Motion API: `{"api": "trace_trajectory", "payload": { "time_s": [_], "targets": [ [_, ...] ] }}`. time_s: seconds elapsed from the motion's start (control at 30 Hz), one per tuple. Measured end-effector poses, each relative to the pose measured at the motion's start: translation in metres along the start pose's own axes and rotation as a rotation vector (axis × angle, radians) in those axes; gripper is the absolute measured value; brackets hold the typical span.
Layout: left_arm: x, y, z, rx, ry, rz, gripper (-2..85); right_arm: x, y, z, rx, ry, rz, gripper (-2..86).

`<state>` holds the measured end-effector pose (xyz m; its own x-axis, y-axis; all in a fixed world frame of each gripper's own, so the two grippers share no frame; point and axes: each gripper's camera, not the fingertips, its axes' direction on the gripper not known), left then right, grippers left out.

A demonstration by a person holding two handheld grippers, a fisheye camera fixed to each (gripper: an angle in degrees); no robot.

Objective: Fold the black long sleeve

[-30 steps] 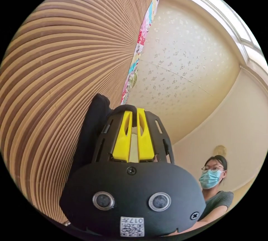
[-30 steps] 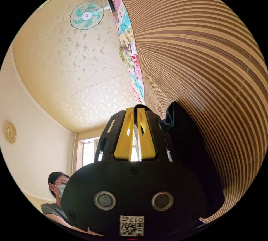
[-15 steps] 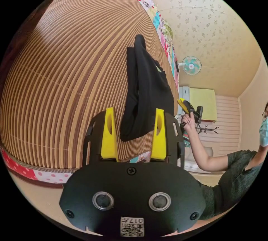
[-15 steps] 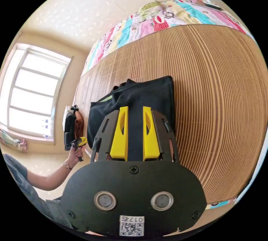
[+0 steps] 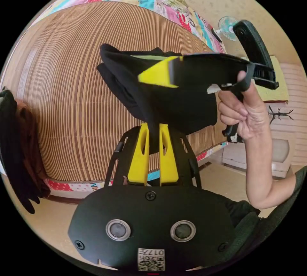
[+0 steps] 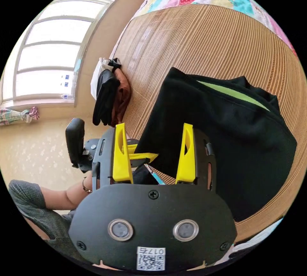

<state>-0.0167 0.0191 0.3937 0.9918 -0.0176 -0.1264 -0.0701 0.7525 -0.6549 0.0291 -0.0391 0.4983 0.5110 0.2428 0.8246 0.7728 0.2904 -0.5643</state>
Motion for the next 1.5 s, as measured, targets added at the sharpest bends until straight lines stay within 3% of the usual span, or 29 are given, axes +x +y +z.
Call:
{"api": "trace_trajectory", "payload": {
  "time_s": [0.1, 0.2, 0.27, 0.33, 0.43, 0.5, 0.57, 0.77, 0.83, 0.93, 1.1, 1.17, 1.27, 1.37, 1.5],
  "targets": [
    [0.061, -0.007, 0.0, 0.039, -0.122, 0.099, 5.4, -0.03, -0.036, 0.024, -0.232, 0.292, -0.057, 23.5],
    [0.092, -0.006, 0.004, 0.063, -0.166, 0.115, 5.6, -0.038, -0.044, 0.059, -0.459, 0.554, -0.181, 15.8],
    [0.094, 0.003, -0.002, 0.113, -0.136, 0.109, 6.0, -0.025, -0.031, 0.045, -0.391, 0.536, -0.224, 11.0],
    [0.089, 0.018, -0.016, 0.206, -0.033, 0.134, 6.8, 0.019, 0.0, -0.007, -0.185, 0.191, -0.177, 9.0],
    [0.07, 0.041, -0.023, 0.347, 0.239, 0.177, 10.5, 0.091, 0.072, -0.064, 0.114, -0.149, -0.175, 8.2],
    [0.045, 0.039, -0.001, 0.314, 0.456, 0.116, 10.3, 0.129, 0.119, -0.081, 0.234, -0.208, -0.168, 7.6],
    [0.03, 0.03, 0.024, 0.266, 0.52, 0.058, 10.6, 0.168, 0.158, -0.086, 0.297, -0.233, -0.104, 7.3],
    [0.006, -0.026, 0.094, 0.136, 0.581, -0.05, 16.9, 0.253, 0.239, -0.059, 0.344, -0.155, 0.266, 11.5],
    [0.007, -0.045, 0.11, 0.102, 0.589, -0.062, 18.7, 0.253, 0.268, -0.061, 0.487, -0.077, 0.391, 16.2],
    [0.016, -0.076, 0.136, 0.039, 0.607, -0.061, 20.8, 0.244, 0.287, -0.049, 0.615, -0.142, 0.416, 18.3],
    [0.056, -0.11, 0.175, -0.136, 0.516, 0.033, 16.8, 0.212, 0.257, 0.022, 0.413, -0.25, 0.325, 17.7],
    [0.07, -0.111, 0.173, -0.134, 0.454, 0.095, 14.4, 0.192, 0.26, 0.03, 0.397, -0.184, 0.33, 16.3],
    [0.102, -0.11, 0.187, -0.214, 0.526, 0.117, 13.4, 0.182, 0.292, 0.03, 0.402, -0.155, 0.435, 15.0],
    [0.168, -0.107, 0.21, -0.298, 0.538, 0.205, 13.2, 0.174, 0.352, 0.023, 0.447, -0.045, 0.536, 14.3],
    [0.273, -0.105, 0.261, -0.364, 0.61, 0.207, 13.6, 0.138, 0.45, -0.017, 0.565, 0.406, 0.829, 12.0]
  ]
}}
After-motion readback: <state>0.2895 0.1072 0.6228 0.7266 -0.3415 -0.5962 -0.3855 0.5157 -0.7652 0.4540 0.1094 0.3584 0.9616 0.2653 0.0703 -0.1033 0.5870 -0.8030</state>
